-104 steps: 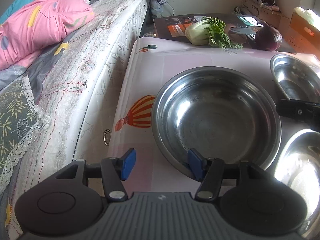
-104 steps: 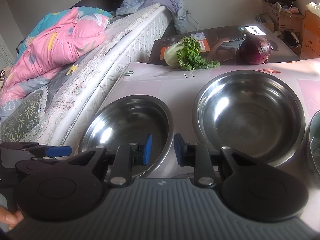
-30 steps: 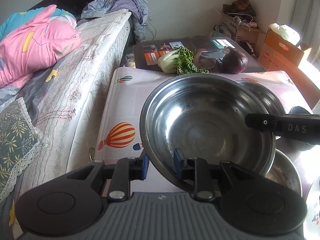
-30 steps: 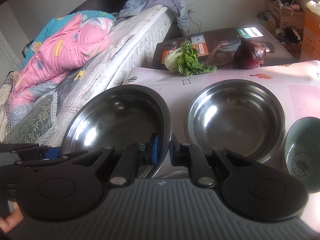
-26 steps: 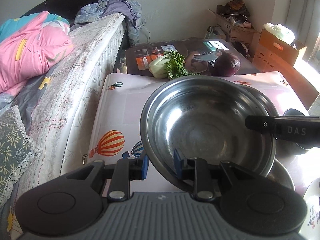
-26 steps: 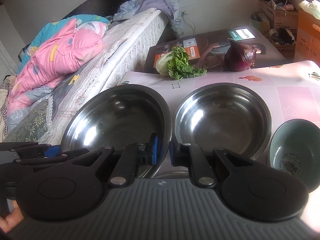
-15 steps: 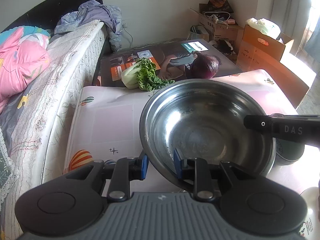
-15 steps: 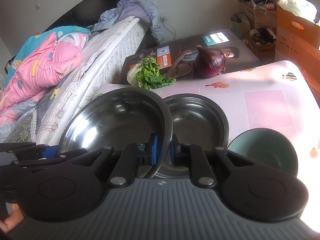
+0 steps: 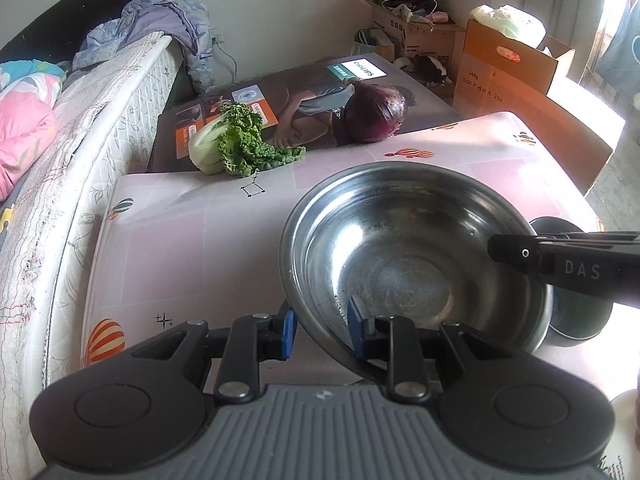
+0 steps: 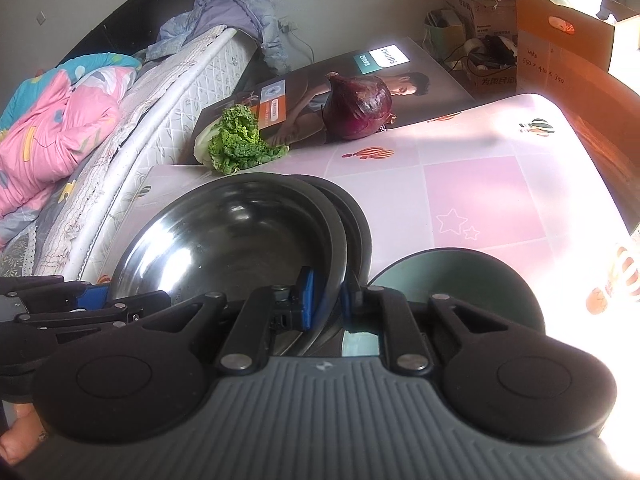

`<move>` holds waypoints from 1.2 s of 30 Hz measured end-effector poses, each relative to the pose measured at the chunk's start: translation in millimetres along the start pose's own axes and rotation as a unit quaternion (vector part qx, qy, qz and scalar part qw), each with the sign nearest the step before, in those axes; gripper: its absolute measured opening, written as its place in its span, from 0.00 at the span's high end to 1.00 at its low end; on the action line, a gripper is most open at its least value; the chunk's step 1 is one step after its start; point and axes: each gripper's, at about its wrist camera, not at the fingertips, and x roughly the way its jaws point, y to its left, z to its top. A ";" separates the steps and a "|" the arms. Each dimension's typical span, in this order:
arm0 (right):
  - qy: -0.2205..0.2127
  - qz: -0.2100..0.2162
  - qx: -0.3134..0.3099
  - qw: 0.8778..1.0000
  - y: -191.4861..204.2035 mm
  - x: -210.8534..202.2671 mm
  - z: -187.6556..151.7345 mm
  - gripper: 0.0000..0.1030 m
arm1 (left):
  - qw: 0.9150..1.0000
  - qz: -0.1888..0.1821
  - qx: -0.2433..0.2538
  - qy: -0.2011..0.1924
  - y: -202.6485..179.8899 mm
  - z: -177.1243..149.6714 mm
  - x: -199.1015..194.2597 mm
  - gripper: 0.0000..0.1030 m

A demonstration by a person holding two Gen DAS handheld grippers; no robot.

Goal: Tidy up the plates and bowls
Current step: 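Carry the large steel plate with both grippers and lower it onto another steel plate, then open both grippers and close them on the teal ceramic bowl rim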

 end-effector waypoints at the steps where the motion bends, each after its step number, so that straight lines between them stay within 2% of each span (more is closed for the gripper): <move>1: -0.001 0.001 0.001 1.000 0.1 2.0 0.8 0.87 | 1.000 0.001 0.001 0.001 -0.6 0.4 2.2 0.72; 7: -0.002 -0.008 -0.005 1.000 0.5 9.1 6.1 0.84 | 1.000 0.003 0.005 0.005 -0.8 1.9 13.0 0.67; 9: -0.003 -0.008 -0.006 1.000 2.3 10.2 6.5 0.81 | 1.000 0.004 0.009 -0.004 -0.7 1.7 11.7 0.60; 11: -0.005 -0.011 -0.008 1.000 4.0 8.7 6.6 0.77 | 1.000 0.005 0.008 -0.009 0.0 1.3 9.1 0.46; 18: -0.024 -0.009 -0.009 1.000 5.2 -3.5 9.3 0.60 | 0.999 0.002 0.005 -0.035 2.2 -3.3 -11.0 0.40; 28: -0.057 0.007 0.003 0.998 -10.1 -42.3 7.7 0.59 | 0.998 -0.027 0.002 -0.061 -14.7 -9.8 -45.0 0.38; 30: -0.063 0.004 0.005 0.998 -16.5 -50.8 6.0 0.59 | 0.997 -0.039 0.009 -0.065 -22.8 -11.9 -50.9 0.36; 34: -0.068 -0.010 0.012 0.998 -36.1 -69.1 -1.4 0.59 | 0.995 -0.049 0.034 -0.074 -42.7 -15.8 -57.7 0.28; 36: -0.067 -0.021 0.017 0.997 -50.3 -76.1 -6.4 0.59 | 0.995 -0.056 0.044 -0.076 -52.1 -17.2 -58.7 0.28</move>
